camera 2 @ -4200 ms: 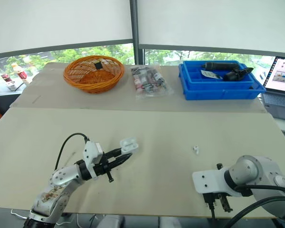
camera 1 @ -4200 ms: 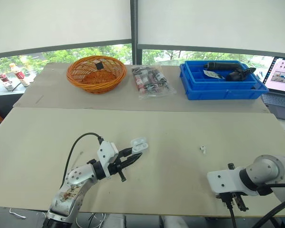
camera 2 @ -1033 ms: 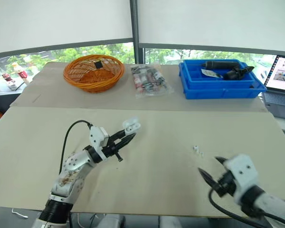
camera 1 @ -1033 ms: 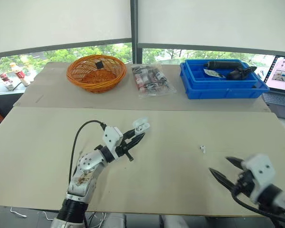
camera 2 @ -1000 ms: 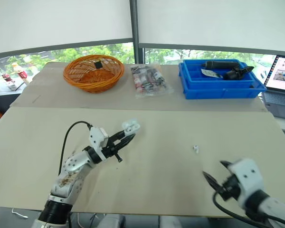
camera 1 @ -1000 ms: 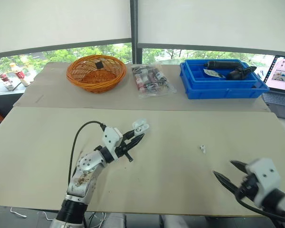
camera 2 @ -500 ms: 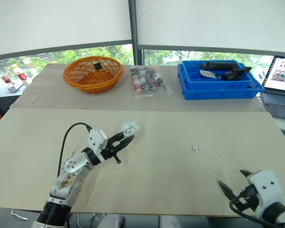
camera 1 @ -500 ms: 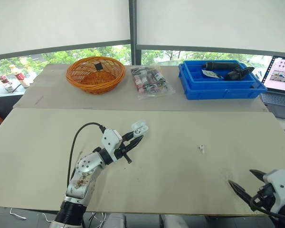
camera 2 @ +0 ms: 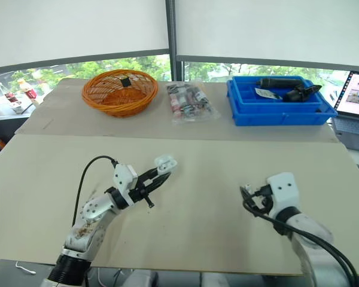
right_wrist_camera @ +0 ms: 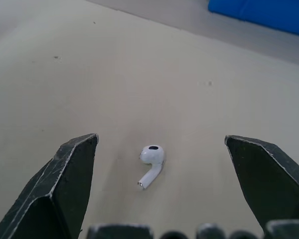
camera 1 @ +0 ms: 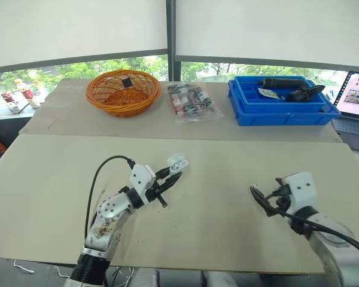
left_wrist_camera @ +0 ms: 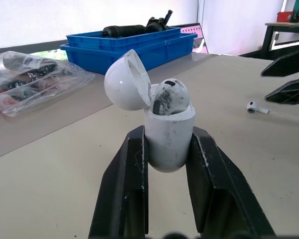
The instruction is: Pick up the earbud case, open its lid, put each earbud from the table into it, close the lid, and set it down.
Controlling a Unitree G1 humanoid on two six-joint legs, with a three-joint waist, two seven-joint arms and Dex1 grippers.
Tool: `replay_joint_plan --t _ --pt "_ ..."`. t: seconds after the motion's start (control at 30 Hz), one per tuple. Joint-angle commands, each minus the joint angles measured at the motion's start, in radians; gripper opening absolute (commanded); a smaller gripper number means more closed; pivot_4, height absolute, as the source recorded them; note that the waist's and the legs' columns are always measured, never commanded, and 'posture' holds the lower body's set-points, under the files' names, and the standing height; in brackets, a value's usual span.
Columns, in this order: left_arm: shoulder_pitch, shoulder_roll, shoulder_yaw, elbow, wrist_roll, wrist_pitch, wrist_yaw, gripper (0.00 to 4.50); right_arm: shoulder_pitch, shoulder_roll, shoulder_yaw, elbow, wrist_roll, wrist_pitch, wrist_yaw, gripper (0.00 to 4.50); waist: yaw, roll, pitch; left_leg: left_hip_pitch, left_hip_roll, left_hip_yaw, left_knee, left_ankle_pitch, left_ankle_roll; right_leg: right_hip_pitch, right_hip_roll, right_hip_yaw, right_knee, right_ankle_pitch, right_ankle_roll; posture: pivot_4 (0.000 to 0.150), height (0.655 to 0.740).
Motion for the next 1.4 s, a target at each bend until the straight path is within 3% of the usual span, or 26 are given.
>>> replay_joint_plan --t 0.03,0.4,0.5,0.83,1.03,1.17,1.3,1.4 --pt "0.000 -0.001 0.000 -0.030 0.002 -0.017 0.003 0.54 -0.040 0.027 0.012 0.037 -0.028 -0.005 -0.047 4.50 0.001 0.000 0.000 -0.001 0.000 0.000 0.000 0.000 0.000 -0.001 0.000 0.000 0.000 0.000 0.000 0.150 0.6940" --pt "0.007 0.003 0.000 -0.035 0.002 -0.016 0.004 0.54 -0.063 0.119 0.040 0.099 -0.061 0.038 -0.130 4.50 0.002 0.001 0.000 0.000 0.000 0.000 0.000 0.000 0.000 -0.001 0.000 0.000 0.000 0.000 0.000 0.150 0.6940" --pt "0.007 0.004 -0.001 -0.036 0.001 -0.015 0.003 0.54 -0.066 0.135 0.033 0.088 -0.038 0.082 -0.132 3.73 0.002 0.001 0.000 0.000 0.000 0.000 0.000 0.000 0.000 0.000 0.000 0.000 0.000 0.000 0.000 0.150 0.6940" --pt "0.015 0.008 -0.001 -0.048 0.000 -0.009 0.006 0.54 -0.092 0.106 0.047 0.007 0.020 0.184 -0.067 0.35 -0.001 0.001 -0.001 0.000 0.000 0.000 0.000 0.000 0.000 0.000 0.000 -0.001 0.000 0.000 0.000 0.150 0.6940" --pt "0.038 0.012 0.001 -0.077 -0.003 0.002 0.012 0.54 -0.117 -0.063 0.098 -0.042 0.077 0.170 0.140 0.35 -0.013 0.001 0.000 0.000 0.000 0.000 0.000 0.000 0.000 0.000 0.000 -0.001 0.000 0.000 0.000 0.150 0.6940" --pt "0.091 0.019 -0.005 -0.135 -0.001 0.017 0.025 0.54 -0.089 -0.366 0.114 -0.010 0.070 -0.132 0.539 0.35 -0.014 0.004 0.002 -0.001 -0.001 0.000 0.000 0.000 0.000 0.000 -0.001 0.000 -0.002 0.000 0.001 0.150 0.6940" --pt "0.139 0.029 -0.011 -0.197 0.000 0.034 0.040 0.54 -0.021 -0.563 0.126 0.086 0.029 -0.444 0.819 0.35 -0.011 0.003 0.002 -0.001 0.000 -0.001 0.000 -0.001 0.001 0.001 -0.001 -0.002 -0.004 0.000 0.001 0.150 0.6940" --pt "0.170 0.038 -0.011 -0.235 -0.001 0.049 0.049 0.54 0.006 -0.643 0.122 0.160 0.008 -0.622 0.949 0.35 -0.011 0.003 0.002 -0.001 -0.001 0.000 0.000 -0.001 0.001 0.002 -0.001 -0.001 -0.004 0.000 0.001 0.150 0.6940"
